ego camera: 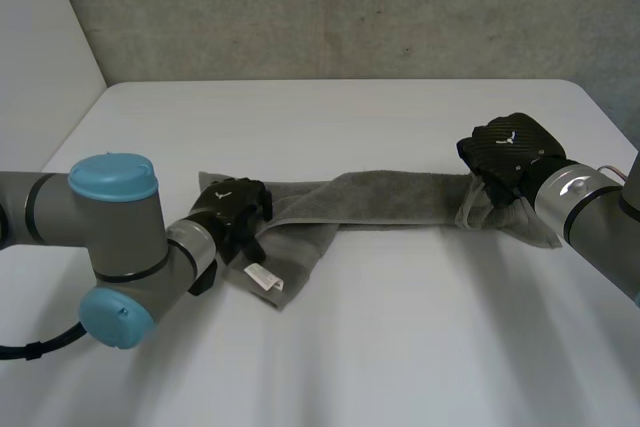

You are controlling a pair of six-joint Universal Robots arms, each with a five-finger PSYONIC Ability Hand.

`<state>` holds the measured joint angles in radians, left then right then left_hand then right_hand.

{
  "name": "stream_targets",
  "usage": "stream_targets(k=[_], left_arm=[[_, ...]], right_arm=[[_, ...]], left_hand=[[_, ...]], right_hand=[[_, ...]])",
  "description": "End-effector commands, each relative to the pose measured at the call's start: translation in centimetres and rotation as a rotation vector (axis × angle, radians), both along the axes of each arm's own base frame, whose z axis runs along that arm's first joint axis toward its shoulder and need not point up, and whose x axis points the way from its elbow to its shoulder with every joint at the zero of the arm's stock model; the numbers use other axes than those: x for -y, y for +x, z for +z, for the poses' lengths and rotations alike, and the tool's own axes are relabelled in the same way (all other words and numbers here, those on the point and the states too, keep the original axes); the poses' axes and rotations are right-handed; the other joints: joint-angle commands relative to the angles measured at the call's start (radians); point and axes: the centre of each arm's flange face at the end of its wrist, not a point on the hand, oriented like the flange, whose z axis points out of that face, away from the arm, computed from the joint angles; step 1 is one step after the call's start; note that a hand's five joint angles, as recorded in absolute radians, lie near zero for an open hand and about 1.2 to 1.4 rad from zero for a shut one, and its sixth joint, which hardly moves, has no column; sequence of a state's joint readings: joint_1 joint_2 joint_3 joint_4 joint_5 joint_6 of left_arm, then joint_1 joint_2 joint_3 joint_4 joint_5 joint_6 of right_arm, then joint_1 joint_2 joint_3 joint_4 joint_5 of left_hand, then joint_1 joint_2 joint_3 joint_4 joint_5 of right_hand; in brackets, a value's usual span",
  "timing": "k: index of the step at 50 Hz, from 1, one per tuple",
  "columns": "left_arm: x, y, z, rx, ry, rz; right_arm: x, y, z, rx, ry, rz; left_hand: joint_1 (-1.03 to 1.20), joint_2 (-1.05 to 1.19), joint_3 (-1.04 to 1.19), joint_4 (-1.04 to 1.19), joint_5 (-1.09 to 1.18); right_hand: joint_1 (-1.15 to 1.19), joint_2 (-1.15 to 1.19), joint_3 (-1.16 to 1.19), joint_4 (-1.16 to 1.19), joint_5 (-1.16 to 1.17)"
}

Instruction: Fold the towel.

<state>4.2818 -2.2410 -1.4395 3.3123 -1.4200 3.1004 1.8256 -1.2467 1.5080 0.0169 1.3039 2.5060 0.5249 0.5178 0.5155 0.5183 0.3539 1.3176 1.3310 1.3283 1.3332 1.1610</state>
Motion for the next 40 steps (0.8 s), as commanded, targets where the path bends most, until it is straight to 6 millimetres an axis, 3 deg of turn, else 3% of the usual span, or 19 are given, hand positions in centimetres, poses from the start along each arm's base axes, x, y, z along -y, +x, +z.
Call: stream_targets(k=[1, 10, 16, 18, 20, 21, 22, 23, 24, 25, 26, 27, 28, 29, 30, 31, 32, 36, 40], left_arm=[[0.1, -0.3, -0.7, 0.0, 0.014, -0.007], [-0.4, -0.4, -0.2, -0.039, 0.05, 0.002], [-0.4, 0.2, 4.4, -0.085, -0.027, 0.016], [-0.3, 0.6, 5.9, -0.099, -0.058, 0.024], [0.0, 1.3, 8.3, -0.119, -0.119, 0.04], [0.2, 1.8, 9.9, -0.133, -0.158, 0.051], [0.2, 1.8, 9.9, -0.133, -0.158, 0.051], [0.4, 2.6, 11.9, -0.149, -0.21, 0.068], [0.4, 2.6, 11.9, -0.15, -0.211, 0.068], [0.3, 3.2, 14.1, -0.168, -0.263, 0.078], [0.0, 3.8, 16.7, -0.193, -0.332, 0.08], [0.0, 3.8, 16.7, -0.194, -0.333, 0.08], [-0.3, 4.2, 18.7, -0.213, -0.389, 0.073], [-0.7, 4.7, 20.8, -0.235, -0.45, 0.062], [-0.7, 4.7, 20.8, -0.235, -0.45, 0.062], [-1.2, 5.1, 22.7, -0.253, -0.504, 0.056], [-1.2, 5.1, 22.7, -0.253, -0.505, 0.056], [-1.8, 7.1, 27.1, -0.273, -0.64, 0.073], [-1.0, 8.0, 27.6, -0.254, -0.668, 0.096]], right_arm=[[0.0, 0.0, -0.1, -0.001, 0.002, 0.0], [0.1, -0.1, 0.0, -0.001, -0.003, -0.003], [0.5, -0.3, 0.8, 0.006, -0.025, -0.019], [0.6, -0.5, 1.9, 0.021, -0.051, -0.03], [0.2, -0.6, 5.0, 0.056, -0.127, -0.038], [0.2, -0.7, 5.0, 0.056, -0.128, -0.038], [-0.3, -0.8, 7.3, 0.085, -0.186, -0.039], [-0.9, -1.0, 9.6, 0.117, -0.244, -0.041], [-1.0, -1.0, 9.7, 0.117, -0.245, -0.042], [-1.6, -1.2, 11.9, 0.159, -0.294, -0.046], [-1.6, -1.2, 11.9, 0.159, -0.295, -0.046], [-2.1, -1.6, 13.5, 0.195, -0.324, -0.054], [-2.2, -2.4, 15.1, 0.229, -0.341, -0.07], [-2.2, -2.4, 15.1, 0.229, -0.341, -0.07], [-2.1, -3.3, 16.0, 0.249, -0.344, -0.096], [-1.9, -4.4, 17.0, 0.265, -0.347, -0.127], [-1.9, -4.5, 17.0, 0.265, -0.347, -0.127], [-1.5, -5.5, 18.3, 0.275, -0.357, -0.13], [-1.0, -5.7, 19.9, 0.283, -0.404, -0.116]], left_hand=[[0.234, 0.241, 0.243, 0.24, 0.23], [0.778, 0.785, 0.787, 0.784, 0.774], [0.871, 0.878, 0.881, 0.878, 0.868], [0.871, 0.878, 0.881, 0.878, 0.868], [0.871, 0.878, 0.881, 0.878, 0.868], [0.871, 0.878, 0.881, 0.878, 0.868], [0.871, 0.878, 0.881, 0.878, 0.868], [0.871, 0.878, 0.881, 0.878, 0.868], [0.871, 0.878, 0.881, 0.878, 0.868], [0.871, 0.878, 0.881, 0.878, 0.868], [0.871, 0.878, 0.881, 0.878, 0.868], [0.871, 0.878, 0.881, 0.878, 0.868], [0.871, 0.878, 0.881, 0.878, 0.868], [0.871, 0.878, 0.881, 0.878, 0.868], [0.871, 0.878, 0.881, 0.878, 0.868], [0.871, 0.878, 0.881, 0.878, 0.868], [0.871, 0.878, 0.881, 0.878, 0.868], [0.871, 0.878, 0.881, 0.878, 0.868], [0.871, 0.878, 0.881, 0.878, 0.868]], right_hand=[[0.079, 0.065, 0.068, 0.063, 0.061], [0.079, 0.065, 0.068, 0.063, 0.061], [0.079, 0.065, 0.068, 0.063, 0.061], [0.079, 0.065, 0.068, 0.063, 0.061], [0.079, 0.065, 0.068, 0.063, 0.061], [0.079, 0.065, 0.068, 0.063, 0.061], [0.079, 0.065, 0.068, 0.063, 0.061], [0.079, 0.065, 0.068, 0.063, 0.061], [0.079, 0.065, 0.068, 0.063, 0.061], [0.079, 0.065, 0.068, 0.063, 0.061], [0.079, 0.065, 0.068, 0.063, 0.061], [0.079, 0.065, 0.068, 0.063, 0.061], [0.079, 0.065, 0.068, 0.063, 0.061], [0.079, 0.065, 0.068, 0.063, 0.061], [0.079, 0.065, 0.068, 0.063, 0.061], [0.079, 0.065, 0.068, 0.063, 0.061], [0.079, 0.065, 0.068, 0.063, 0.061], [0.079, 0.065, 0.068, 0.063, 0.061], [0.079, 0.065, 0.068, 0.063, 0.061]])
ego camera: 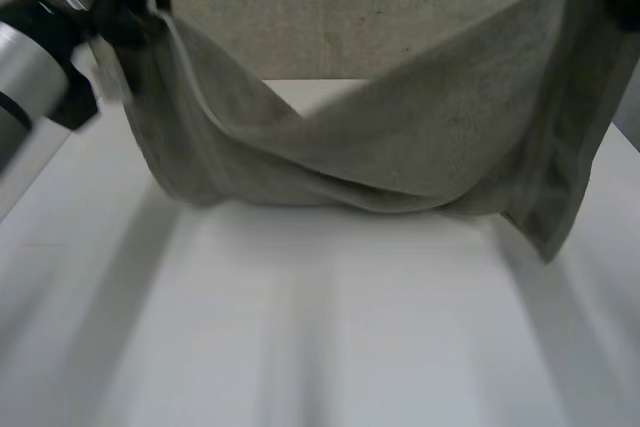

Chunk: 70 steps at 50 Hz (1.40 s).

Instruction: Fold the towel.

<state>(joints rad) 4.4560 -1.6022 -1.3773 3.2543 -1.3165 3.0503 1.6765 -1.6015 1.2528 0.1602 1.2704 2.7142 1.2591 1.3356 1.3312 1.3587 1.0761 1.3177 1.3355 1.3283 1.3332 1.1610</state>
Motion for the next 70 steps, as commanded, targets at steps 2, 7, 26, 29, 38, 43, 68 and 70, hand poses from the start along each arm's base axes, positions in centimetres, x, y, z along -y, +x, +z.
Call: stream_targets(k=[2, 7, 26, 29, 38, 43, 68, 70], left_arm=[[1.7, 2.2, 2.1, 0.037, -0.093, 0.073], [5.4, 1.8, -0.8, 0.131, -0.053, 0.103], [12.6, -0.6, 5.7, 0.026, -0.352, 0.214], [12.3, -0.6, 6.5, 0.0, -0.37, 0.206], [12.1, -0.2, 1.0, 0.056, -0.183, 0.18], [11.3, 0.2, -5.6, 0.134, -0.023, 0.094], [0.5, 7.4, -8.2, 0.181, -0.003, 0.052], [0.0, 7.3, -7.8, 0.169, -0.008, 0.032]], right_arm=[[1.2, -0.8, 2.2, 0.014, -0.048, 0.005], [5.4, 0.1, -0.6, 0.011, 0.028, 0.02], [10.6, 6.6, 3.3, 0.059, -0.288, -0.028], [10.0, 6.4, 5.3, 0.101, -0.341, -0.025], [10.7, 6.5, -1.1, 0.014, -0.074, 0.017], [9.7, 7.3, -8.4, -0.091, 0.152, 0.178], [2.9, -1.6, -9.1, -0.24, 0.221, 0.099], [2.2, -2.1, -8.0, -0.231, 0.194, 0.078]], left_hand=[[0.137, 0.061, 0.065, 0.038, 0.146], [0.137, 0.061, 0.065, 0.038, 0.146], [0.137, 0.061, 0.065, 0.038, 0.146], [0.137, 0.061, 0.065, 0.038, 0.146], [0.137, 0.061, 0.065, 0.038, 0.146], [0.137, 0.061, 0.065, 0.038, 0.146], [0.137, 0.061, 0.065, 0.038, 0.146], [0.137, 0.061, 0.065, 0.038, 0.146]], right_hand=[[0.079, 0.061, 0.068, 0.063, 0.061], [0.079, 0.061, 0.068, 0.063, 0.061], [0.079, 0.061, 0.068, 0.063, 0.061], [0.079, 0.061, 0.068, 0.063, 0.061], [0.079, 0.061, 0.068, 0.063, 0.061], [0.079, 0.061, 0.068, 0.063, 0.061], [0.079, 0.061, 0.068, 0.063, 0.061], [0.079, 0.061, 0.068, 0.063, 0.061]])
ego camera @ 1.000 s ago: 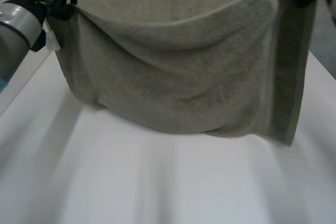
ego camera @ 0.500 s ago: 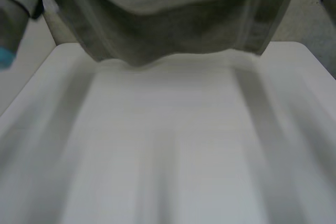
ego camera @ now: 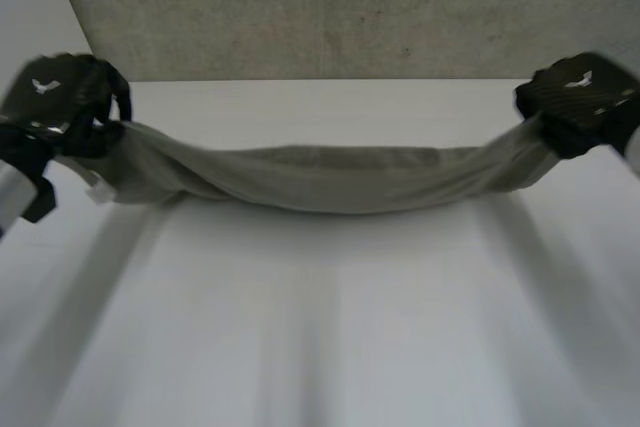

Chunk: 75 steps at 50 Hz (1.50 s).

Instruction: Fold the towel.

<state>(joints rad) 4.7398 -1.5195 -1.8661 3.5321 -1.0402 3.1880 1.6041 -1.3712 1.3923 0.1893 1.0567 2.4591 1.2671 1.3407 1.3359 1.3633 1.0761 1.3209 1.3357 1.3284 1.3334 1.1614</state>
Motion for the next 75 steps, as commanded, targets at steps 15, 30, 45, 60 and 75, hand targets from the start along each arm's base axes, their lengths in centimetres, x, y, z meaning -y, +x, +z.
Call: stream_targets(k=[15, 30, 45, 60, 75], left_arm=[[0.7, -0.1, -2.0, -0.074, 0.088, -0.085], [8.0, -2.1, -8.7, -0.071, 0.233, -0.119], [12.9, -5.0, -13.9, 0.028, 0.301, -0.092], [14.9, -5.4, -14.8, 0.032, 0.269, -0.051], [15.0, -5.3, -9.2, 0.008, 0.158, -0.005]], right_arm=[[-0.1, -3.1, 0.2, 0.022, 0.009, -0.093], [5.8, -0.1, -7.8, -0.008, 0.056, -0.133], [10.1, 4.1, -12.3, -0.028, 0.0, -0.166], [12.1, 5.9, -15.0, -0.046, -0.023, -0.217], [11.1, 6.6, -9.5, 0.0, -0.115, -0.25]], left_hand=[[0.129, 0.056, 0.06, 0.033, 0.146], [0.129, 0.056, 0.06, 0.033, 0.146], [0.129, 0.056, 0.06, 0.033, 0.146], [0.129, 0.056, 0.06, 0.033, 0.146], [-1.054, -1.127, -1.122, -1.15, -1.037]], right_hand=[[0.075, 0.061, 0.068, 0.063, 0.06], [0.075, 0.061, 0.068, 0.063, 0.06], [0.075, 0.061, 0.068, 0.063, 0.06], [0.075, 0.061, 0.068, 0.063, 0.06], [-1.146, -1.161, -1.154, -1.159, -1.161]])
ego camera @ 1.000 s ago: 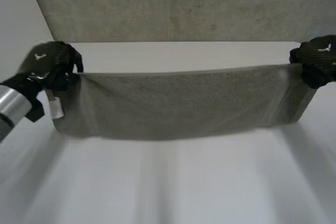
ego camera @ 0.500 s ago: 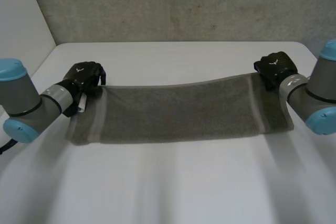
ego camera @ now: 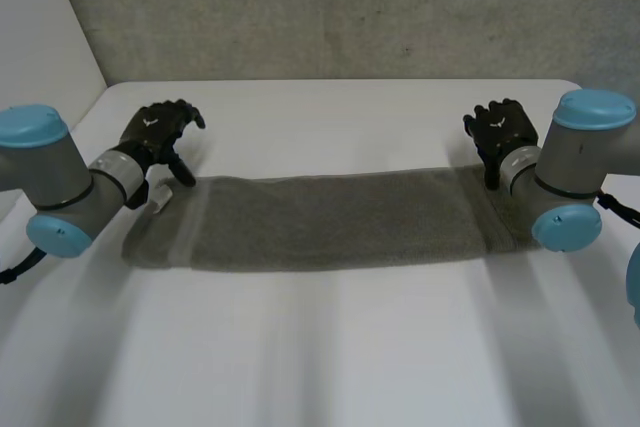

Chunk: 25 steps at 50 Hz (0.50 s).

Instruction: Fold the towel.

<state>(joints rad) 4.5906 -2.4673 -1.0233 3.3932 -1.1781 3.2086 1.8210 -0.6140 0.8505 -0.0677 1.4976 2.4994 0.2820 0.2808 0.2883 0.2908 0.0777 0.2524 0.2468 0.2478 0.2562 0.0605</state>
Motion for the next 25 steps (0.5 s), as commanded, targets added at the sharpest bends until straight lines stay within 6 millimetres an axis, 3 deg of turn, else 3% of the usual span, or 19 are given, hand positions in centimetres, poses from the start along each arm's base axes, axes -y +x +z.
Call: stream_targets(k=[1, 3, 4, 6, 9, 11, 18, 25], left_arm=[[-0.4, -0.1, 4.1, -0.018, -0.075, 0.006], [-1.2, -0.3, 6.5, -0.026, -0.111, 0.001], [-1.2, -0.3, 6.5, -0.026, -0.111, 0.001], [-1.9, -0.4, 7.7, -0.031, -0.119, -0.005], [-3.7, -0.4, 9.5, -0.038, -0.126, -0.011], [-5.5, -0.3, 10.3, -0.044, -0.116, -0.014], [-9.1, -0.1, 10.7, -0.042, -0.094, -0.014], [-11.3, 1.0, 9.2, -0.042, -0.07, 0.061]], right_arm=[[-0.6, 0.0, 4.9, 0.032, -0.085, -0.024], [-1.5, -0.2, 8.1, 0.061, -0.129, -0.025], [-1.5, -0.2, 8.1, 0.062, -0.13, -0.025], [-2.9, -0.6, 11.1, 0.098, -0.153, -0.027], [-3.8, -0.8, 12.4, 0.11, -0.162, -0.026], [-5.6, -1.4, 13.7, 0.119, -0.145, -0.025], [-8.9, -2.5, 12.8, 0.087, -0.031, -0.029], [-11.5, -3.2, 8.2, 0.035, 0.142, -0.016]], left_hand=[[-0.068, -0.067, -0.075, -0.077, -0.039], [-0.066, -0.064, -0.072, -0.074, -0.036], [-0.066, -0.064, -0.072, -0.074, -0.036], [-0.063, -0.061, -0.069, -0.071, -0.033], [-0.054, -0.053, -0.06, -0.063, -0.024], [-0.042, -0.041, -0.048, -0.051, -0.012], [-0.042, -0.041, -0.048, -0.051, -0.012], [-0.039, -0.038, -0.045, -0.048, -0.009]], right_hand=[[-0.078, -0.072, -0.073, -0.082, -0.06], [-0.078, -0.072, -0.073, -0.082, -0.06], [-0.078, -0.072, -0.073, -0.082, -0.06], [-0.078, -0.072, -0.073, -0.082, -0.06], [-0.078, -0.072, -0.073, -0.082, -0.06], [-0.078, -0.072, -0.073, -0.082, -0.06], [-0.078, -0.072, -0.073, -0.082, -0.06], [-0.078, -0.072, -0.073, -0.082, -0.06]])
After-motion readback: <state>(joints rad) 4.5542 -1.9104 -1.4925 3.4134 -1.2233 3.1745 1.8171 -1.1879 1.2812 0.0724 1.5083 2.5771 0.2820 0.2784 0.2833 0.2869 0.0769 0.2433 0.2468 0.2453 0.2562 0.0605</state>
